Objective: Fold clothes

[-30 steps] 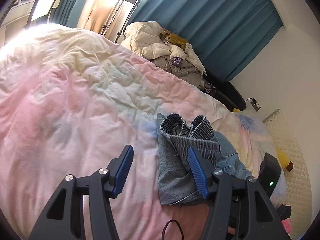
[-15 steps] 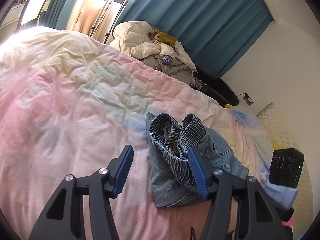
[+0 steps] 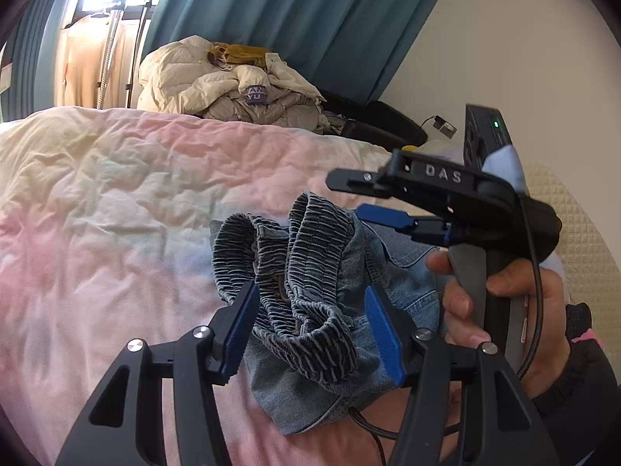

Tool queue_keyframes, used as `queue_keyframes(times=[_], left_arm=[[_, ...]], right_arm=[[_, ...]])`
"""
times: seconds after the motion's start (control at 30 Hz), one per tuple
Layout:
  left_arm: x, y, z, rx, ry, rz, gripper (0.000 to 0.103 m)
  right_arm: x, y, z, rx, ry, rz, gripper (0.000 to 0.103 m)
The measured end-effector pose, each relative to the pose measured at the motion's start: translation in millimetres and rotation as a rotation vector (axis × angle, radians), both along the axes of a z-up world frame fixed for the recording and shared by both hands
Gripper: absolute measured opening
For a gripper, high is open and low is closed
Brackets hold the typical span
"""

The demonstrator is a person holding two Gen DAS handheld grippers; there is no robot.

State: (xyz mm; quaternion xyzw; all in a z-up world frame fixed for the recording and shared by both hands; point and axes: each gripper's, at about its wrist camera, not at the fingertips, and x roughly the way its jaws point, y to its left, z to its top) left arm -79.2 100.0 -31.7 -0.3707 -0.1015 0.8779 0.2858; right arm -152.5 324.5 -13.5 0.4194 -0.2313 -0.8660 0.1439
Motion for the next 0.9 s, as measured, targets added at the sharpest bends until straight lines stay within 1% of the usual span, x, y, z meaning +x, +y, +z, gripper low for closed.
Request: queue_keyframes(times=[0.07,0.1,0.17,0.2,0.3,0.37,0.47,0.53,0.6,0.63,0.7,0.73,0.8,0.9], left_arm=[[-6,5,-7,-0.003,-0.012,-0.023,0.053],[-9,7,-11,0.002,-0.021,-0.032,0.052],[-12,12,-17,0.016,-0.041,-0.054,0.046],[-14,14,-19,0.011,-0.043,-0.064,0.045],[-14,22,-31,-0.047,-0.069,-0.104,0.045],[-14,27,-39,-0.083,-0.085,-0.129,0.045],[-9,24,-44,-0.075,-0.091,-0.125,0.045],[-9,22,-42,-0.058,-0.092,-0.114,0.045],[-3,25,-40,-0.07,-0.07,-0.119,0.044],[0,27,-39,-0.076,-0.059,-0.121,0.043],[6,29,-37,-0.087,-0.038,-0.126,0.04],[9,31,-36,-0.093,-0.027,-0.129,0.033],[10,31,-35,-0.098,-0.011,-0.119,0.03],[12,25,-32,-0.079,-0.01,-0.08,0.023]], right_arm=[[-13,-8,-2,0.026,0.002,0.01,0.067],[-20,-11,-7,0.042,-0.01,0.012,0.067],[-29,-16,-18,0.078,-0.043,0.016,0.063],[-31,-17,-25,0.099,-0.061,0.019,0.063],[-32,-19,-45,0.171,-0.119,0.042,0.062],[-28,-15,-53,0.181,-0.139,0.055,0.062],[-22,-6,-54,0.158,-0.156,0.029,0.059],[-17,-5,-52,0.158,-0.145,0.007,0.057],[-11,-6,-50,0.166,-0.125,-0.011,0.049],[-8,-5,-48,0.163,-0.114,-0.022,0.042],[-2,-5,-44,0.153,-0.084,-0.036,0.036],[1,-5,-41,0.149,-0.062,-0.034,0.032],[1,-12,-35,0.187,-0.01,-0.007,0.03],[-8,-23,-30,0.162,0.031,0.049,0.028]])
